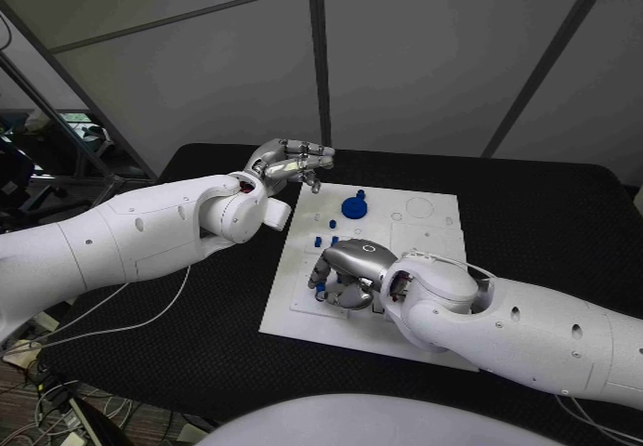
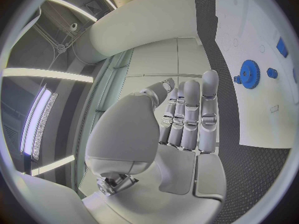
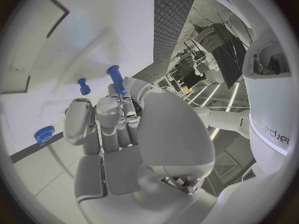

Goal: Assemble the parts on the task board

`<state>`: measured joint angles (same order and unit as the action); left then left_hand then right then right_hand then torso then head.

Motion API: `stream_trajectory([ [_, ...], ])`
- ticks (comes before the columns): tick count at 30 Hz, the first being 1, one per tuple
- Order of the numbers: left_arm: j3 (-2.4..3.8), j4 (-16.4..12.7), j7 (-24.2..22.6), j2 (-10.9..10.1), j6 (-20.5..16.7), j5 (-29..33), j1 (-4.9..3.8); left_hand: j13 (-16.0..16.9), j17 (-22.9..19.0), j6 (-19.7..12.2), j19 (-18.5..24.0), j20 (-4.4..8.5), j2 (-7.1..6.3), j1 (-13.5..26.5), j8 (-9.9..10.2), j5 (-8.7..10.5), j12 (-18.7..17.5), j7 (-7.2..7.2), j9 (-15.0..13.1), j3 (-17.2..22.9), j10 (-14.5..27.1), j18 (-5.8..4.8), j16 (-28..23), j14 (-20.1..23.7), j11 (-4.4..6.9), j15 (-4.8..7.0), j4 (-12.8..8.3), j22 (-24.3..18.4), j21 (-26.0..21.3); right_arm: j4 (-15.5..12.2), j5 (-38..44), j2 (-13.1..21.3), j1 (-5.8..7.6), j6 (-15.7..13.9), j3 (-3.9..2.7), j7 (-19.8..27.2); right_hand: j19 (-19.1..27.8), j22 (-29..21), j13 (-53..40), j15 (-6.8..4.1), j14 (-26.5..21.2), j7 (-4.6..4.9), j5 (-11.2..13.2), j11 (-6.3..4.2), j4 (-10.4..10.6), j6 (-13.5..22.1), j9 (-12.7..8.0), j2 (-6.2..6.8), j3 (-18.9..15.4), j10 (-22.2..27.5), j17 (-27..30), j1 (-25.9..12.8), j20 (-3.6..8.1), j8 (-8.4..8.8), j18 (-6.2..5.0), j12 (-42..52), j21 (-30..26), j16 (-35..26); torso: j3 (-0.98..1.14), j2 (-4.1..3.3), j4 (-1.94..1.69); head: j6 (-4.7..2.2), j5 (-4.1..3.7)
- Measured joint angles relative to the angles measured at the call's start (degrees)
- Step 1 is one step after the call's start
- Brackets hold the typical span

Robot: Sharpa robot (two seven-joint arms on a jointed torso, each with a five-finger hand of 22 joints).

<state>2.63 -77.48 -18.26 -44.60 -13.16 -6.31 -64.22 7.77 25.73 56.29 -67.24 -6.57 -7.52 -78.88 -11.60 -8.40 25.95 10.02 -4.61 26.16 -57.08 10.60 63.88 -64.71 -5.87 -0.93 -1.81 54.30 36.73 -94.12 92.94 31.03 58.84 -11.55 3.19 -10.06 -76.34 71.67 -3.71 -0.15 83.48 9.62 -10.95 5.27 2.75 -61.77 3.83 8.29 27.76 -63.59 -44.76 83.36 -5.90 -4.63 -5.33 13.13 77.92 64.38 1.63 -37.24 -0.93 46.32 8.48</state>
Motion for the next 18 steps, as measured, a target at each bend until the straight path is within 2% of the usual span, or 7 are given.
stream_trajectory([
  [3, 0.00, 0.0, 0.0, 0.0, 0.0, 0.0, 0.00, 0.0, 0.0, 0.0, 0.0, 0.00, 0.00, 0.0, 0.0, 0.00, 0.0, 0.00, 0.0, 0.0, 0.0, 0.00, 0.0, 0.0, 0.00, 0.00, 0.0, 0.0, 0.0, 0.0, 0.0, 0.0, -0.12, 0.1, 0.15, 0.1, 0.3, -0.3, 0.1, 0.26, -0.3, 0.21, -0.2, 0.57, 0.5, 0.2, 0.0, 0.84, -0.4, 0.6, 0.2, -0.8, -0.25, 0.03, 0.00, -0.8, -0.3, 0.0, -0.01, 0.00, 0.02, 0.01, -0.07],
  [6, 0.00, 0.0, 0.0, 0.0, 0.0, 0.0, 0.00, 0.0, -0.1, 0.0, 0.0, 0.00, 0.00, 0.0, 0.0, 0.00, 0.0, 0.00, 0.0, 0.0, 0.2, 0.00, 0.0, 0.0, -0.23, -0.01, 0.0, 0.0, 0.0, 0.0, -0.1, 0.1, -0.19, 0.0, 0.22, 0.1, 0.4, -0.6, 0.1, 0.46, -0.1, 0.22, -0.2, 0.57, 0.7, 0.9, 0.0, 1.32, -0.9, 1.0, 0.2, -1.9, -0.44, 0.52, 0.00, -1.2, -0.5, 0.0, -0.01, 0.00, 0.05, -0.04, -0.20],
  [8, 0.00, 0.0, 0.0, 0.0, 0.0, 0.0, 0.00, 0.0, -0.1, 0.0, 0.0, 0.00, 0.00, 0.0, 0.0, 0.00, 0.0, 0.00, 0.0, 0.0, 0.2, 0.00, 0.0, 0.0, -0.24, -0.01, 0.0, 0.0, 0.0, 0.0, -0.1, 0.2, -0.26, 0.0, 0.31, 0.1, 1.2, -1.9, 0.1, 0.98, -0.6, 0.34, -0.5, 0.81, 0.8, 2.2, -0.1, 2.04, -1.5, 2.6, 1.5, -2.7, -1.08, 0.95, 0.00, -2.2, -1.7, -0.4, -0.01, 0.01, 0.05, -0.12, -0.24],
  [10, 0.00, 0.0, 0.0, 0.0, 0.0, 0.0, 0.00, 0.0, -0.1, 0.0, 0.0, 0.00, 0.00, 0.0, 0.0, 0.00, 0.0, 0.00, 0.0, 0.0, 0.2, 0.00, 0.0, 0.0, -0.23, -0.01, 0.0, 0.0, 0.0, 0.0, -0.1, 0.3, -0.30, -0.1, 0.36, 0.1, 2.5, -3.6, 0.1, 1.38, -1.0, 0.46, -0.5, 1.09, 0.7, 3.3, -0.1, 2.47, -1.9, 4.2, 3.2, -3.1, -1.20, 1.02, 0.01, -3.0, -2.9, -1.5, -0.01, 0.02, 0.05, -0.19, -0.27],
  [14, 0.00, 0.0, 0.0, 0.0, 0.0, 0.0, 0.00, 0.0, -0.1, 0.0, 0.0, 0.00, 0.00, 0.0, 0.0, 0.00, 0.2, 0.00, 0.0, -0.2, 0.2, 0.00, 0.0, 0.0, -0.23, -0.02, 0.2, 0.0, 0.0, -0.1, -0.1, 0.6, -0.31, -0.8, 0.36, 0.1, 4.8, -7.1, 0.1, 1.58, -2.0, 0.51, -0.5, 1.38, 0.7, 5.3, -0.1, 2.47, -3.6, 6.7, 6.8, -3.1, -1.47, 1.03, 0.00, -3.7, -5.6, -4.0, -0.01, 0.04, 0.05, -0.27, -0.32],
  [18, 0.00, 0.0, 0.0, 0.0, 0.0, 0.0, 0.00, 0.0, 0.0, 0.0, 0.0, 0.00, 0.00, 0.0, 0.0, 0.00, 0.2, 0.00, 0.0, -0.2, 0.2, 0.00, 0.0, 0.1, -0.23, -0.09, 0.2, 0.0, 0.0, -0.4, -0.3, 1.3, -0.31, -3.3, 0.36, 0.3, 8.2, -12.2, 0.0, 1.78, -3.2, 0.67, -0.7, 1.66, 0.7, 7.5, -0.1, 2.62, -6.6, 9.3, 11.7, -3.2, -1.61, 1.02, -1.45, -3.7, -9.7, -7.5, -0.01, 0.04, 0.05, -0.40, -0.41],
])
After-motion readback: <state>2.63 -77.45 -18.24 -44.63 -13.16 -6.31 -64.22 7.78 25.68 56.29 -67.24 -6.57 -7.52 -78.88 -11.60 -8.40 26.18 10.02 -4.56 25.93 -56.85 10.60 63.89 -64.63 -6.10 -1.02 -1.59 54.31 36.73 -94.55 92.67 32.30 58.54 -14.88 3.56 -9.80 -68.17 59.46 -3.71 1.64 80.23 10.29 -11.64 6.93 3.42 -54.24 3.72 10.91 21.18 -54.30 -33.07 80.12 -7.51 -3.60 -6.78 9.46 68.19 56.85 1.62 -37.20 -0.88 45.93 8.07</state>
